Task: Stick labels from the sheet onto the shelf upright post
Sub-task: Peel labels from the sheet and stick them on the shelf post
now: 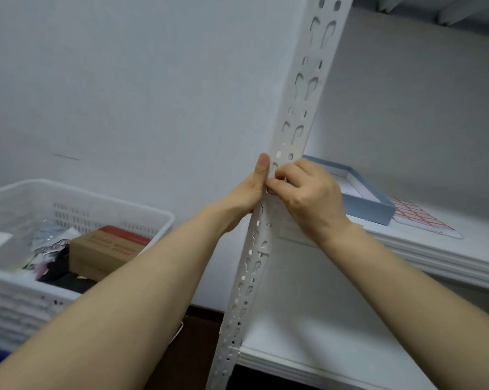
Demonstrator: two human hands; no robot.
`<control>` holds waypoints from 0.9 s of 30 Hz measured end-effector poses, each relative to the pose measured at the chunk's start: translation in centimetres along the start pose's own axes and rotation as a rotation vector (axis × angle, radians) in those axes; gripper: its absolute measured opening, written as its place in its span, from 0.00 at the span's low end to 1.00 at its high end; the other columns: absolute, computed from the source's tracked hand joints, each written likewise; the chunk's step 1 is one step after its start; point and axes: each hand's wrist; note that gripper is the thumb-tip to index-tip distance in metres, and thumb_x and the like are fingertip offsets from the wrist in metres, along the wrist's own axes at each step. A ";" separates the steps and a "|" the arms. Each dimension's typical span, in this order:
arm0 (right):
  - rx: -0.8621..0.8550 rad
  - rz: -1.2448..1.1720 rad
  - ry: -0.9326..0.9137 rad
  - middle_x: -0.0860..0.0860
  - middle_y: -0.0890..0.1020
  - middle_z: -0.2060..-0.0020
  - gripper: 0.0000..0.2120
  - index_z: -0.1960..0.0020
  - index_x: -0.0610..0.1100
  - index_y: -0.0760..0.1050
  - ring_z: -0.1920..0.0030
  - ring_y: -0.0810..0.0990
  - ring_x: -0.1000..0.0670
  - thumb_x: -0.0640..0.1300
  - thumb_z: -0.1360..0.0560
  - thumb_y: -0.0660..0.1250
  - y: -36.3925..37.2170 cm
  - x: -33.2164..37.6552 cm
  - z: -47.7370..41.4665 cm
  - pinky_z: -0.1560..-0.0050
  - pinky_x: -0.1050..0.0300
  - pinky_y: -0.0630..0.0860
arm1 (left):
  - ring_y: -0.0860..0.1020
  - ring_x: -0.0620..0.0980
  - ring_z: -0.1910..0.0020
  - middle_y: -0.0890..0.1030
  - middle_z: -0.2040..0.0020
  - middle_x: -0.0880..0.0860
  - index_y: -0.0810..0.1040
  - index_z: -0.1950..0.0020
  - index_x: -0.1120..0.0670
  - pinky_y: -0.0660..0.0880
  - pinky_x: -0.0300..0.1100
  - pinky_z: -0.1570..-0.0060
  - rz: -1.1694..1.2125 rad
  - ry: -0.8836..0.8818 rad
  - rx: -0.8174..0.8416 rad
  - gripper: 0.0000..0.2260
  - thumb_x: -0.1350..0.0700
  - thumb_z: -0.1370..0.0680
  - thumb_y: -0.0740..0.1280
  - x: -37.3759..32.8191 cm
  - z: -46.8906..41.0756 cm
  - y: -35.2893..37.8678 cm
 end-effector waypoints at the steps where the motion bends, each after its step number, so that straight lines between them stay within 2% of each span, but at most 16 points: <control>1: 0.000 0.012 -0.017 0.48 0.78 0.69 0.08 0.66 0.42 0.79 0.69 0.75 0.46 0.32 0.32 0.70 0.0 0.0 0.0 0.69 0.57 0.66 | 0.76 0.45 0.40 0.79 0.43 0.46 0.74 0.36 0.48 0.68 0.46 0.32 -0.010 -0.002 -0.003 0.30 0.35 0.21 0.41 0.3 -0.2 0.0; 5: 0.005 0.030 -0.068 0.49 0.79 0.69 0.08 0.66 0.43 0.78 0.70 0.75 0.47 0.32 0.33 0.71 0.2 -0.3 0.2 0.70 0.56 0.68 | 0.72 0.46 0.34 0.75 0.33 0.50 0.69 0.28 0.50 0.63 0.47 0.29 -0.010 -0.037 -0.017 0.36 0.30 0.24 0.43 1.2 -0.9 -0.1; 9: -0.001 0.012 -0.114 0.48 0.79 0.68 0.07 0.65 0.42 0.78 0.70 0.74 0.47 0.32 0.32 0.71 0.3 -0.6 0.2 0.70 0.57 0.68 | 0.72 0.44 0.34 0.74 0.32 0.50 0.69 0.29 0.51 0.63 0.45 0.29 0.058 -0.011 0.010 0.33 0.32 0.23 0.43 1.2 -1.0 -0.1; 12: -0.001 0.010 -0.134 0.48 0.79 0.67 0.06 0.64 0.41 0.79 0.69 0.74 0.47 0.32 0.31 0.70 0.4 -0.6 0.3 0.68 0.57 0.66 | 0.73 0.42 0.36 0.76 0.34 0.48 0.70 0.30 0.50 0.64 0.44 0.29 0.078 0.001 0.035 0.32 0.33 0.22 0.42 1.1 -0.7 0.0; 16: -0.001 0.003 -0.133 0.47 0.79 0.67 0.05 0.63 0.41 0.79 0.69 0.74 0.47 0.32 0.31 0.71 0.6 -0.7 0.4 0.68 0.56 0.68 | 0.75 0.35 0.45 0.78 0.46 0.42 0.71 0.33 0.48 0.64 0.41 0.30 0.084 0.003 0.039 0.30 0.35 0.21 0.41 1.0 -0.5 -0.1; 19: 0.043 -0.032 -0.112 0.47 0.79 0.66 0.05 0.62 0.41 0.79 0.69 0.75 0.46 0.33 0.32 0.72 0.6 -0.8 0.3 0.68 0.57 0.68 | 0.75 0.39 0.40 0.77 0.40 0.46 0.72 0.36 0.47 0.64 0.41 0.30 0.085 -0.003 0.048 0.29 0.34 0.22 0.41 1.2 -0.6 -0.1; 22: 0.104 -0.102 -0.067 0.48 0.79 0.66 0.05 0.62 0.43 0.80 0.69 0.74 0.47 0.34 0.32 0.72 0.3 -1.1 0.4 0.69 0.58 0.65 | 0.70 0.44 0.32 0.74 0.32 0.49 0.69 0.30 0.50 0.61 0.44 0.28 0.083 -0.023 0.064 0.34 0.32 0.23 0.41 1.5 -0.8 -0.3; 24: 0.129 -0.115 -0.061 0.49 0.79 0.66 0.05 0.60 0.43 0.80 0.69 0.73 0.47 0.34 0.32 0.71 0.0 -1.2 0.3 0.69 0.60 0.64 | 0.69 0.45 0.31 0.73 0.31 0.50 0.69 0.29 0.51 0.61 0.45 0.27 0.097 -0.023 0.070 0.35 0.31 0.24 0.41 1.7 -1.0 -0.4; 27: 0.141 -0.103 -0.067 0.48 0.78 0.68 0.05 0.63 0.43 0.79 0.70 0.73 0.46 0.34 0.31 0.70 -0.1 -1.3 0.1 0.72 0.59 0.65 | 0.71 0.44 0.33 0.75 0.34 0.48 0.69 0.29 0.51 0.63 0.42 0.29 0.109 -0.021 0.067 0.34 0.33 0.23 0.41 1.5 -1.0 -0.3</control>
Point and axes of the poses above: each hand's wrist, its own z-axis away from the middle knuckle, its own y-axis out of the palm, x = y × z
